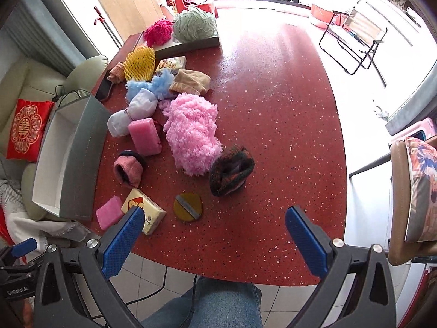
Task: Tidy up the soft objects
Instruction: 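Move both tools toward the pink sponge and dark knitted hat on the table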
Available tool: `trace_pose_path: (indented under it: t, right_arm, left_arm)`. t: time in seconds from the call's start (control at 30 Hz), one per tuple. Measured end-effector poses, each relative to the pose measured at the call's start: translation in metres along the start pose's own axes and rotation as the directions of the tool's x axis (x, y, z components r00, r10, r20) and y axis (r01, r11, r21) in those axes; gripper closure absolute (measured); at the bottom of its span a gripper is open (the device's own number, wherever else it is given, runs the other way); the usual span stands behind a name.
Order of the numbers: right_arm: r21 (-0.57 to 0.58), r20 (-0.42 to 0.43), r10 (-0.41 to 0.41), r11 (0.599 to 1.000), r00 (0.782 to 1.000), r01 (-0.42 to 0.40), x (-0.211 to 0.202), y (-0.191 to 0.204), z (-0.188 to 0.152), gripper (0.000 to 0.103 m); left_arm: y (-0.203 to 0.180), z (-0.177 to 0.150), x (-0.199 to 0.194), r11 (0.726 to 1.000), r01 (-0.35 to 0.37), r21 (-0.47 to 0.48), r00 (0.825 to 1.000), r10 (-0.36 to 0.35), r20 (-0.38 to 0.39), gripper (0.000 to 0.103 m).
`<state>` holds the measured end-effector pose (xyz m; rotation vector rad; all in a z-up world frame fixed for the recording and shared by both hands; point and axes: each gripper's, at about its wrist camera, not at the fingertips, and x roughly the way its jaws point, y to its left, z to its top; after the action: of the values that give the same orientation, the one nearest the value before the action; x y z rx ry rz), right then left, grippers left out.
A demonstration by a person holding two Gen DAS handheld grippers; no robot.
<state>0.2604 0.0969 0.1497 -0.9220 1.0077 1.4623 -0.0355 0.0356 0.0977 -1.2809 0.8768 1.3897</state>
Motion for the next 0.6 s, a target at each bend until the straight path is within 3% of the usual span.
trace_pose_path:
  t: [0.2,0.4,0.6]
  right_arm:
    - [-0.065,-0.064,-0.007,0.998,0.998,0.003,0.012,0.013,0.003,0.0]
    - [-0.115,-0.125,-0.024,0.993,0.992,0.009,0.026,0.007,0.006,0.0]
    - [-0.114,-0.194,-0.048,0.993,0.98,0.026,0.041,-0.016,0.016,0.0]
  left_arm:
    - [0.002,-0.004,0.015,1.0,0.01,-0.019,0.999,-0.011,-0.048,0.0]
    - [-0.001,-0.003,0.045,0.994,0.048,-0.102,0.99,-0.061,-0.128,0.0]
    - [-0.013,0.009,0.084,0.988,0.001,-0.155,0.985,-0.027,-0.169,0.0]
